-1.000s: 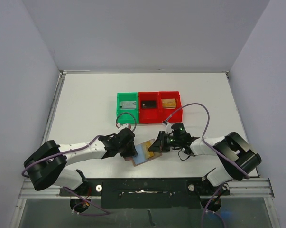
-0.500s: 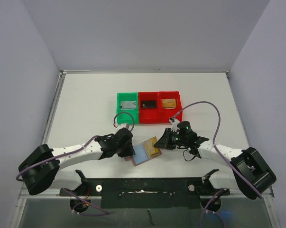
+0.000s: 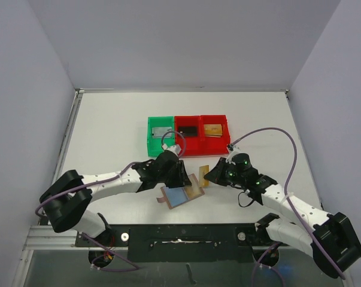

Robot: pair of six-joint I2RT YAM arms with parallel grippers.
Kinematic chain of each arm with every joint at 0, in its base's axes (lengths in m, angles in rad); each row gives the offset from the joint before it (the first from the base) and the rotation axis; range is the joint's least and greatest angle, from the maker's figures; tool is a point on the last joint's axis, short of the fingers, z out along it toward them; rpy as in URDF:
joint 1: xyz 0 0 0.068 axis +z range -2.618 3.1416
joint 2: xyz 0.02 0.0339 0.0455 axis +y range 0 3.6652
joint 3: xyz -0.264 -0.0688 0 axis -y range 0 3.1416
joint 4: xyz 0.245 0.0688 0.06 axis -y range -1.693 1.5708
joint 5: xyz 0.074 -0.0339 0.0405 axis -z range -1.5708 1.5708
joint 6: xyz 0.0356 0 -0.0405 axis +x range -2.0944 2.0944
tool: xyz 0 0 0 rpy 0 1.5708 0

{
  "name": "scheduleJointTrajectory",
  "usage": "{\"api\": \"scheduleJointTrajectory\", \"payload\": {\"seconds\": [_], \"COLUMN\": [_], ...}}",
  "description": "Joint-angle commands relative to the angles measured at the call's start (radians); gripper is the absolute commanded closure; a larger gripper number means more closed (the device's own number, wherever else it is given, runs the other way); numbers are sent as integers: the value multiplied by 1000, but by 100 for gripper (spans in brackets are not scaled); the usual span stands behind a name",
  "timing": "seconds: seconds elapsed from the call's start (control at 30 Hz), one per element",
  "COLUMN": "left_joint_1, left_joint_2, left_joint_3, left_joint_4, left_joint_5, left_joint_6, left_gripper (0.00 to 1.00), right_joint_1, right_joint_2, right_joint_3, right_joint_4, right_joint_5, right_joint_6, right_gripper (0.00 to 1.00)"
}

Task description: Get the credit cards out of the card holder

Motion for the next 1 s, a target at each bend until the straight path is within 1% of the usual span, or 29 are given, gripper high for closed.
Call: {"api": "scheduleJointTrajectory", "payload": {"seconds": [0.0,0.2,0.3,0.43,0.63,0.77,0.8,0.87,0.9,0.97], "left_joint_1": [-18,-19,-19,-17,-17,-15,-12,-2,8,32], "left_joint_2": [78,91,59,8,-61,-126,-146,-188,-211,-274], "left_joint_3": [47,-20,-55,-90,-75,-40,-32,-19,-16,-15], "left_joint_4": [34,-46,-103,-125,-112,-164,-183,-228,-246,-282], "left_joint_5": [49,-23,-55,-79,-83,-121,-136,-164,-174,-183], "left_joint_6": [19,-8,-13,-20,-10,18,28,47,58,84], "left_gripper": [69,72,73,73,73,72,72,71,68,59], "right_joint_1": [-12,-31,-41,-56,-75,-78,-80,-92,-106,-151], "right_joint_2": [-66,-124,-154,-193,-219,-231,-238,-253,-263,-275], "right_joint_3": [29,32,53,90,165,190,196,203,206,213], "right_joint_4": [-53,-98,-111,-121,-143,-124,-132,-141,-139,-121], "right_joint_5": [101,150,172,223,306,358,399,447,442,361], "right_joint_6": [-4,-25,-61,-123,-259,-375,-377,-386,-398,-443], "right_gripper": [100,100,100,100,100,100,100,100,100,100]}}
